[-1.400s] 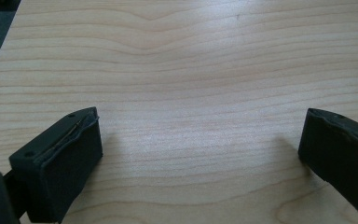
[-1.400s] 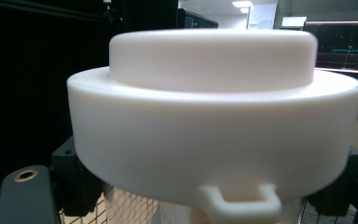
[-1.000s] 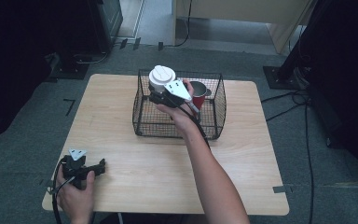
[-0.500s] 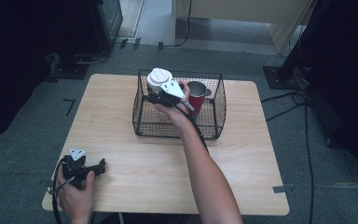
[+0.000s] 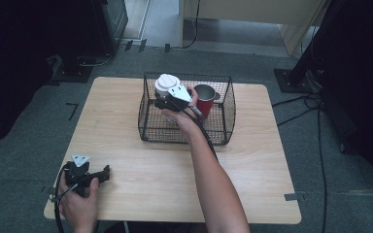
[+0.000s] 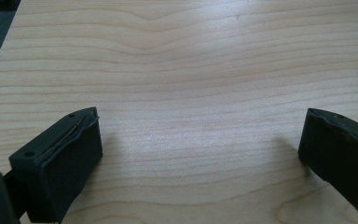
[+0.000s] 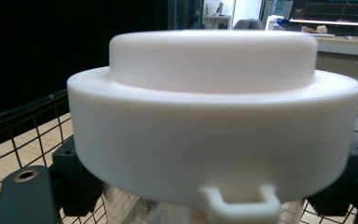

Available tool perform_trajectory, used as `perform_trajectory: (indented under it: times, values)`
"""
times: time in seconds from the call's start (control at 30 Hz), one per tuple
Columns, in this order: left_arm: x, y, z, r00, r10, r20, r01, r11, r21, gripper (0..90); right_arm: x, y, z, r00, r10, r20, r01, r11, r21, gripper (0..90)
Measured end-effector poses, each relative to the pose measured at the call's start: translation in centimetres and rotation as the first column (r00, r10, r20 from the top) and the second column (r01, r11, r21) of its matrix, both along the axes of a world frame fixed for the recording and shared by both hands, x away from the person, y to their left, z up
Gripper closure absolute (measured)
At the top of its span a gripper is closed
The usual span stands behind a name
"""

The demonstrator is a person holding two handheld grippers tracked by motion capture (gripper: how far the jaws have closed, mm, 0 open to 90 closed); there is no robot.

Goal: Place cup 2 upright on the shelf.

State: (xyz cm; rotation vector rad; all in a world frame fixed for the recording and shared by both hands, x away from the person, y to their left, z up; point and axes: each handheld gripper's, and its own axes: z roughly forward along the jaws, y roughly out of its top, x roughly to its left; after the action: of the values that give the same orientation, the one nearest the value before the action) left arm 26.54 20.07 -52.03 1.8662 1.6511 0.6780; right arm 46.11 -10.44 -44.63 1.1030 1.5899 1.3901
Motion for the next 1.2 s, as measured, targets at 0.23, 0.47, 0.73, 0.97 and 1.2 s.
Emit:
perform_trajectory:
  times: [0.23, 0.47, 0.73, 0.97, 1.2]
  values:
    - [0.0, 0.0, 0.0, 1.0, 0.0, 0.0, 0.0, 1.0, 0.0, 0.1, 0.0, 0.1, -0.4, 0.9997, 0.015, -0.022, -0.015, 0.9996, -0.026, 15.7]
    - [0.0, 0.0, 0.0, 1.0, 0.0, 0.0, 0.0, 1.0, 0.0, 0.0, 0.1, -0.1, -0.4, 0.9992, 0.022, -0.032, -0.023, 0.9995, -0.023, 15.6]
    - [0.0, 0.0, 0.0, 1.0, 0.0, 0.0, 0.0, 1.0, 0.0, 0.0, -0.2, -0.6, -0.2, 0.9979, 0.032, -0.057, -0.034, 0.9992, -0.023, 15.5]
    - [0.0, 0.0, 0.0, 1.0, 0.0, 0.0, 0.0, 1.0, 0.0, 0.0, -0.5, -1.2, -0.1, 0.9955, 0.063, -0.07, -0.065, 0.9974, -0.031, 15.3]
    - [0.0, 0.0, 0.0, 1.0, 0.0, 0.0, 0.0, 1.0, 0.0, 0.0, -0.8, -1.6, -0.1, 0.9948, 0.067, -0.076, -0.069, 0.9971, -0.03, 13.9]
